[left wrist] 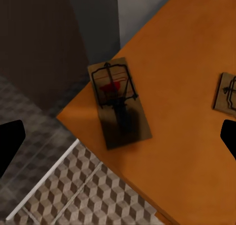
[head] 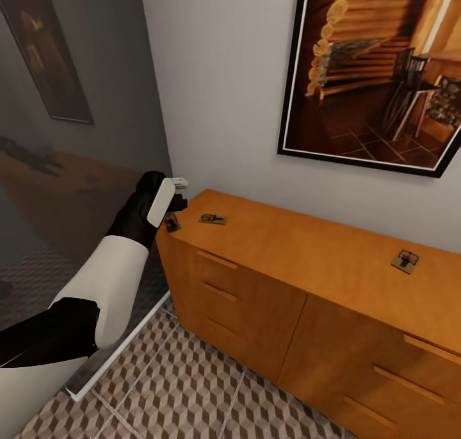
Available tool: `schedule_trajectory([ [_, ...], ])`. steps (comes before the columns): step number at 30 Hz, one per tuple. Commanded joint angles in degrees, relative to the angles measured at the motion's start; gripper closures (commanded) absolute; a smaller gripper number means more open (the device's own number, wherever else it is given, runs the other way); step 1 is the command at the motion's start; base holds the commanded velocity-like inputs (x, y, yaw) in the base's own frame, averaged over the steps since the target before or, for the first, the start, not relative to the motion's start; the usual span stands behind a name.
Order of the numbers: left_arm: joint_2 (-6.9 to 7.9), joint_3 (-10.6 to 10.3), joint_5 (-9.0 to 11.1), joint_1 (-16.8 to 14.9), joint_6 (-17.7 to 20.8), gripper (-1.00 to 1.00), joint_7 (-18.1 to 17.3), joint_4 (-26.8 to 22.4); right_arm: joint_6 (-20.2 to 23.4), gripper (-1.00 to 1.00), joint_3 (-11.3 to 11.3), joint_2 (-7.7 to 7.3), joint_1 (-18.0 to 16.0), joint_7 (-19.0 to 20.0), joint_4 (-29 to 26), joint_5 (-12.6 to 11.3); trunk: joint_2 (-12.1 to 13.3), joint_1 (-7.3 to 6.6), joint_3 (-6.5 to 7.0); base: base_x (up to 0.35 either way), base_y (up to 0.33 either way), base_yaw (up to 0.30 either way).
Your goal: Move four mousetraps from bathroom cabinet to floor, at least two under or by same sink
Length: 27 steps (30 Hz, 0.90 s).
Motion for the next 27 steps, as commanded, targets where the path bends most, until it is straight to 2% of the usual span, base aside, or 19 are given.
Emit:
schedule_trajectory([
  [1,0.02,-0.13,0.63,-0.04,0.11,-1.00,0.58,-0.03,-0.17,1.00,0.13,0.02,-0.03,0.13,0.05,-0.05,-0.03,0.00,-0.14,0.000,0.000,0.000],
  [8,0.02,-0.13,0.89,-0.04,0.11,-1.00,0.58,-0.03,-0.35,1.00,0.13,-0.01,-0.03,0.27,0.00,-0.05,-0.03,0.00,-0.61,0.000,0.000,0.000],
  [27,0.02,-0.21,0.96,-0.04,0.11,-1.00,0.58,-0.03,-0.88,1.00,0.13,-0.02,-0.03,0.54,0.05,-0.05,-0.03,0.00,-0.64,0.000,0.000,0.000],
])
